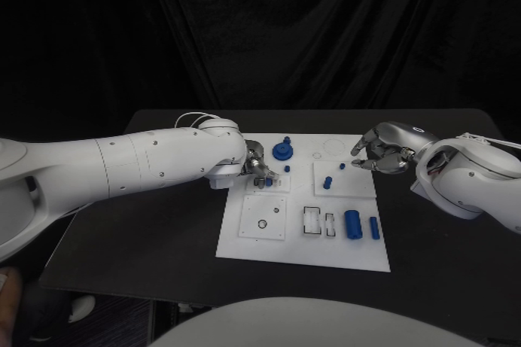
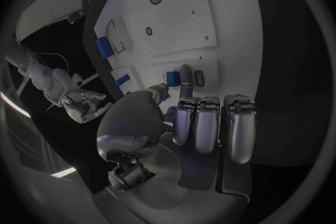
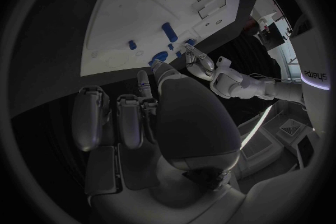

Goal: Assemble the parts on the task board

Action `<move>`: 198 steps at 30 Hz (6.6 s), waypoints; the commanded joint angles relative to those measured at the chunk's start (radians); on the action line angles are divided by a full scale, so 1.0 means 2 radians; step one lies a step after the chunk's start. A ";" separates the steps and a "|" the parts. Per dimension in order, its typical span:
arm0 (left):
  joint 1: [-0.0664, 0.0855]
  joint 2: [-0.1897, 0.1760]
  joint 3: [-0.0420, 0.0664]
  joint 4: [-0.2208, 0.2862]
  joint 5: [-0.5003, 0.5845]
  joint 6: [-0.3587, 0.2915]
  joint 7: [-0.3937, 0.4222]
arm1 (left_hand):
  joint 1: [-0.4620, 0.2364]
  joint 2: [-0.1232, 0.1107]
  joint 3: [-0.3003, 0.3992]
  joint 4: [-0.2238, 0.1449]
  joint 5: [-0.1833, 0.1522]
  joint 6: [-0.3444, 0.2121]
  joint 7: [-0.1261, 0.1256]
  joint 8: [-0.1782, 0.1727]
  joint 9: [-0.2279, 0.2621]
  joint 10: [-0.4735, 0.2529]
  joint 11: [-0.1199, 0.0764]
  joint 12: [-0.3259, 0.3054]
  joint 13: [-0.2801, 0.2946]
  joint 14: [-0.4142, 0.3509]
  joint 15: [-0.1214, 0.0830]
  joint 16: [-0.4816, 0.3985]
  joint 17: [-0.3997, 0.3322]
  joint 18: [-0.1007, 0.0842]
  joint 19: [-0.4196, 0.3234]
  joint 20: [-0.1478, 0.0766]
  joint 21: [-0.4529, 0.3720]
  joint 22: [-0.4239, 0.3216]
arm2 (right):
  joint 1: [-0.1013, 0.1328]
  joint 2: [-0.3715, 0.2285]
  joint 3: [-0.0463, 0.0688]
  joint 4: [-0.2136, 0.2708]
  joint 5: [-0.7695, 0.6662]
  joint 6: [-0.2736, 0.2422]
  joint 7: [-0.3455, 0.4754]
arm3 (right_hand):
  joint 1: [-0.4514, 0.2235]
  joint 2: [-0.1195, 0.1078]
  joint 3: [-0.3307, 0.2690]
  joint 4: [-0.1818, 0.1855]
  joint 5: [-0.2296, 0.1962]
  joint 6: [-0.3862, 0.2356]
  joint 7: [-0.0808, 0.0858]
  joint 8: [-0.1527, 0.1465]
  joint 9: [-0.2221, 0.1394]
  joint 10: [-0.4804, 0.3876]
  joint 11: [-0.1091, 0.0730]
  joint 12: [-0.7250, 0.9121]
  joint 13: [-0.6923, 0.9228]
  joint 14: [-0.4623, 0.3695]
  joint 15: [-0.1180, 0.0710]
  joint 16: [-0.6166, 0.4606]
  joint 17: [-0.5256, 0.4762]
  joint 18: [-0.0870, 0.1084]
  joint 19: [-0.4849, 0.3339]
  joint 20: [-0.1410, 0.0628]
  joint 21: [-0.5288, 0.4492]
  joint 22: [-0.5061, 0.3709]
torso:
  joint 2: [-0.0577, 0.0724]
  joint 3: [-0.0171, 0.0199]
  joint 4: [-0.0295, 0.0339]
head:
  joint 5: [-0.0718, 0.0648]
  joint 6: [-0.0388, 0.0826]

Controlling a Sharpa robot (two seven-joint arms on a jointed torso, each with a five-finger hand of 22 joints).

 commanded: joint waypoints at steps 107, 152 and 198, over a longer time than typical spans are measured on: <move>-0.007 -0.043 -0.003 0.065 -0.003 -0.078 0.014 | 0.051 -0.002 -0.038 -0.020 0.038 -0.077 0.006 0.018 0.170 0.053 0.010 0.001 0.132 0.053 0.009 0.001 0.132 -0.003 0.052 0.009 -0.002 0.132 | -0.001 -0.003 0.000 0.001 0.003 0.030 -0.030 | -0.006 0.006 0.003 0.005 0.008 0.002 0.000 -0.002 -0.002 0.027 0.003 -0.005 0.098 0.040 0.003 -0.003 0.070 0.003 0.007 0.003 -0.006 0.092 | 0.000 0.0000 -0.0002 | 0.001 0.000; -0.010 -0.033 -0.003 0.055 -0.003 -0.069 0.020 | 0.081 -0.016 0.027 -0.045 0.184 -0.077 0.002 0.014 0.187 0.053 0.006 0.001 0.132 0.053 0.006 0.001 0.132 -0.003 0.052 0.006 -0.002 0.132 | -0.002 -0.001 0.000 -0.001 0.004 0.045 -0.037 | -0.003 0.006 0.005 0.002 0.018 0.001 -0.001 -0.002 -0.004 0.025 0.002 -0.007 0.094 0.039 0.002 -0.007 0.065 0.005 0.005 0.003 -0.013 0.089 | 0.000 0.0001 -0.0003 | 0.000 0.000; 0.029 -0.044 -0.002 0.045 0.066 0.010 0.014 | 0.082 -0.031 0.062 -0.052 0.139 -0.054 -0.007 0.024 0.202 0.053 -0.002 0.001 0.132 0.053 0.000 0.001 0.132 -0.003 0.052 0.000 -0.002 0.132 | -0.001 0.003 0.000 -0.004 0.006 0.037 -0.032 | -0.001 0.006 0.008 0.000 0.026 0.000 0.000 -0.003 -0.005 0.019 0.002 -0.012 0.087 0.038 0.002 -0.009 0.062 0.006 0.002 0.003 -0.019 0.088 | 0.000 0.0007 -0.0015 | -0.003 0.000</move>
